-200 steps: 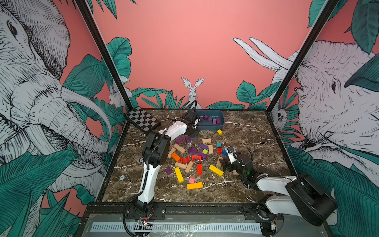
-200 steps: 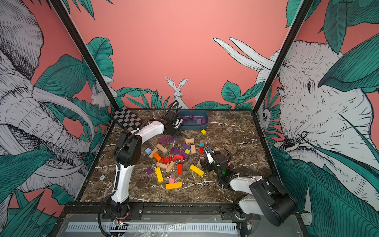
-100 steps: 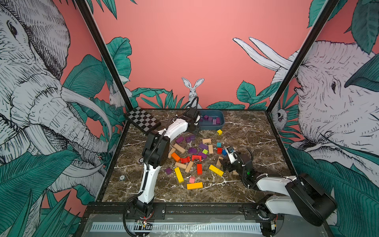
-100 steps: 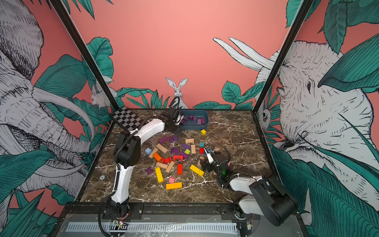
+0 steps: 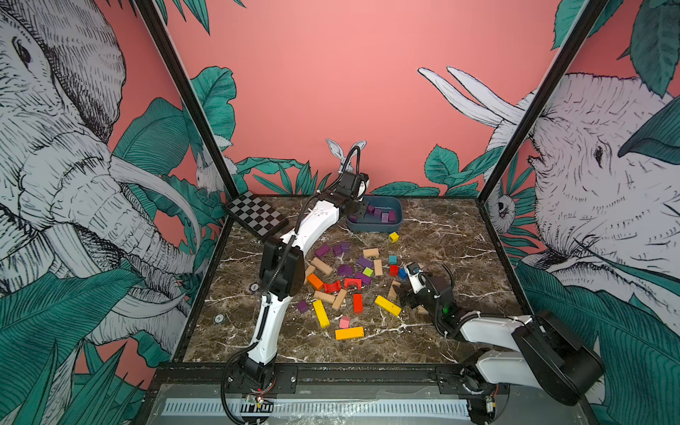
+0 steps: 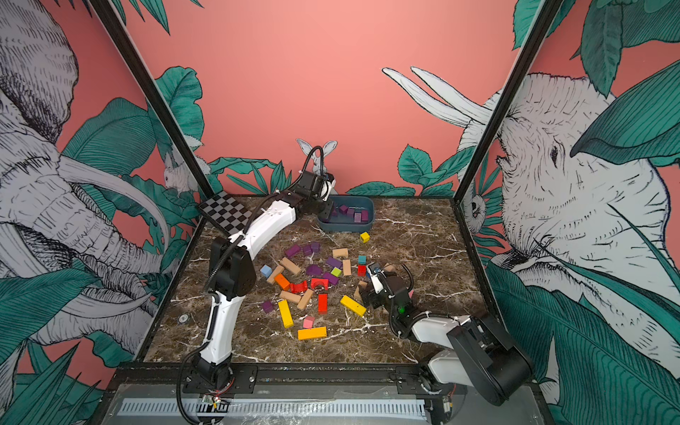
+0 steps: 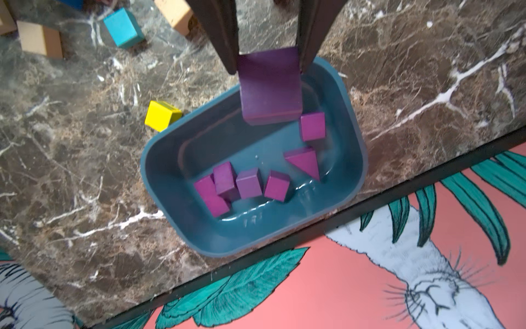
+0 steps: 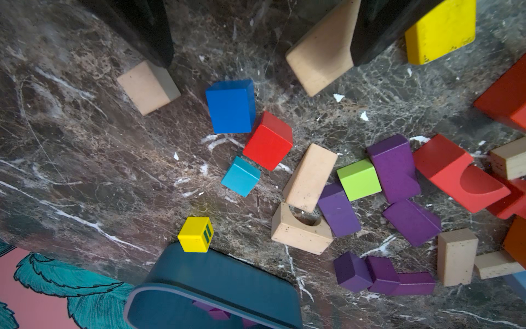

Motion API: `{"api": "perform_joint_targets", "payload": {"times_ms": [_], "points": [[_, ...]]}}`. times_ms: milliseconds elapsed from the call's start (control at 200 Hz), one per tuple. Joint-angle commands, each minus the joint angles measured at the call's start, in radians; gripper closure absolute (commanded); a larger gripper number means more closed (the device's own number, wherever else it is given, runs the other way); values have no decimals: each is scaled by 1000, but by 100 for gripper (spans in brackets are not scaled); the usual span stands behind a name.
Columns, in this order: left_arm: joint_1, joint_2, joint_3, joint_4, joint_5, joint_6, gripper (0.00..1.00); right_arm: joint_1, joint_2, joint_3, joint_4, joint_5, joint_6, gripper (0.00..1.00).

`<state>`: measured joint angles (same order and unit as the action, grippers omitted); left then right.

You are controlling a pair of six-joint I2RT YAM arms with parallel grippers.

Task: Pick purple bricks into the storage bin
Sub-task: Place the building block in the storage box.

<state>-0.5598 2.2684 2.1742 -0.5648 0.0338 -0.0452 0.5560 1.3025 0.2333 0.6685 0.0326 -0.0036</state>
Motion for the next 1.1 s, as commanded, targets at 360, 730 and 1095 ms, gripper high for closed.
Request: {"api": "perform_joint_targets", "payload": {"times_ms": [360,730,1095], "points": [[-4,173,131,33,-6,1,74,-3,6,24,23,-7,-7,1],[-3,196,138,37,-37,11,58,-4,8,26,22,-7,-7,1],[-3,172,131,14,-69,29,45,-4,9,26,20,-9,-8,1]]}}
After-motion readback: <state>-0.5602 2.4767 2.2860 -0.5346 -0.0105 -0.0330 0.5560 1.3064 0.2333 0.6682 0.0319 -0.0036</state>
